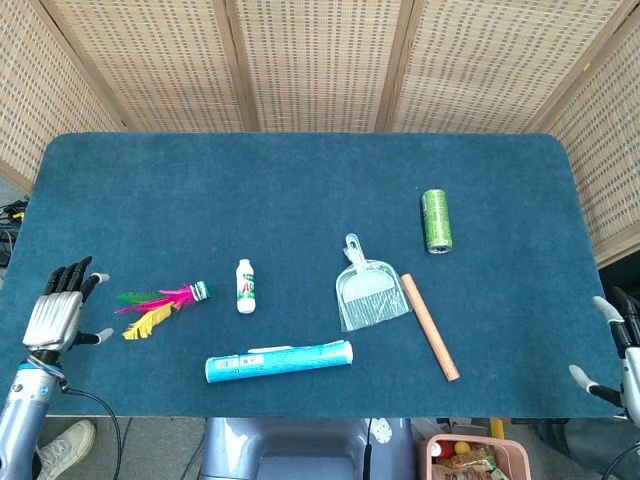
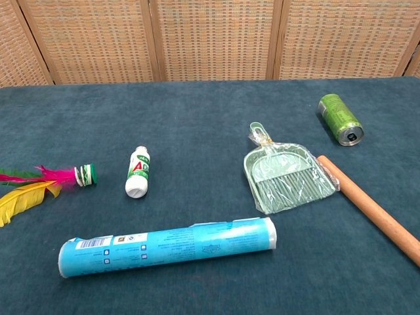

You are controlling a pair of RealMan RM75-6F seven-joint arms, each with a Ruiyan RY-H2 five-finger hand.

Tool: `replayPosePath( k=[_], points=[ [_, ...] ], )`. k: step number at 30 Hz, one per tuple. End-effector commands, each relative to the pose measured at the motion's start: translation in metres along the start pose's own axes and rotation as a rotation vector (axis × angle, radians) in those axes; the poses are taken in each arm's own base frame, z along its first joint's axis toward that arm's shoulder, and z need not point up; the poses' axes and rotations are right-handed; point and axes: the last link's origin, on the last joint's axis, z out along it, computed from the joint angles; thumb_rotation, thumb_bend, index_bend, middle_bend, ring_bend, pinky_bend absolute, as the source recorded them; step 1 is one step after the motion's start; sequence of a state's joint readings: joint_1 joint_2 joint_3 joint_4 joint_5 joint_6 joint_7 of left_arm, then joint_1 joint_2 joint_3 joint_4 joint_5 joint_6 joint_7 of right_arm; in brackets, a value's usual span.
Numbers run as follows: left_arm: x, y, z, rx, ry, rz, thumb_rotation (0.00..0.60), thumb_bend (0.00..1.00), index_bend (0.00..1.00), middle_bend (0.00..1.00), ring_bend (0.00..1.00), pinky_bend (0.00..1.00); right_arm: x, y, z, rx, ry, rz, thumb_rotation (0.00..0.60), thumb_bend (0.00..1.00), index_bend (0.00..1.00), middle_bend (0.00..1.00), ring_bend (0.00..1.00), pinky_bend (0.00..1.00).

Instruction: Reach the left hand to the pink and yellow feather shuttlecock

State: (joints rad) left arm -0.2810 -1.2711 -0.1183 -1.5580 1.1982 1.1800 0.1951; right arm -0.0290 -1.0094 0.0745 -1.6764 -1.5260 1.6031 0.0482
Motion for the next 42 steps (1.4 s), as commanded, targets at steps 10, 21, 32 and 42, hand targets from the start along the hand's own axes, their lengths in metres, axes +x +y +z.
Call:
replayPosePath(
  k=[10, 21, 32, 42],
  points=[
    [-0.028, 0.019, 0.029, 0.010, -0.031, -0.021, 0.600, 0.25, 0.46, 0.00, 0.00, 0.00, 0.001, 0.003, 0.001, -0.008, -0.001, 0.013, 0.600, 0.00, 0.00, 0.00, 0.00, 0.00],
    [-0.028, 0.024, 0.028, -0.005, -0.044, -0.016, 0.600, 0.39, 0.48, 0.00, 0.00, 0.00, 0.000, 0.003, 0.001, -0.008, -0.009, 0.016, 0.600, 0.00, 0.00, 0.00, 0.00, 0.00],
    [-0.028, 0.030, 0.028, -0.021, -0.064, -0.016, 0.600, 0.43, 0.59, 0.00, 0.00, 0.00, 0.000, 0.004, 0.002, -0.012, -0.012, 0.021, 0.600, 0.00, 0.00, 0.00, 0.00, 0.00],
    [-0.027, 0.032, 0.030, -0.020, -0.059, 0.004, 0.600, 0.50, 0.63, 0.00, 0.00, 0.00, -0.001, 0.004, 0.002, -0.012, -0.014, 0.020, 0.600, 0.00, 0.00, 0.00, 0.00, 0.00]
  ],
)
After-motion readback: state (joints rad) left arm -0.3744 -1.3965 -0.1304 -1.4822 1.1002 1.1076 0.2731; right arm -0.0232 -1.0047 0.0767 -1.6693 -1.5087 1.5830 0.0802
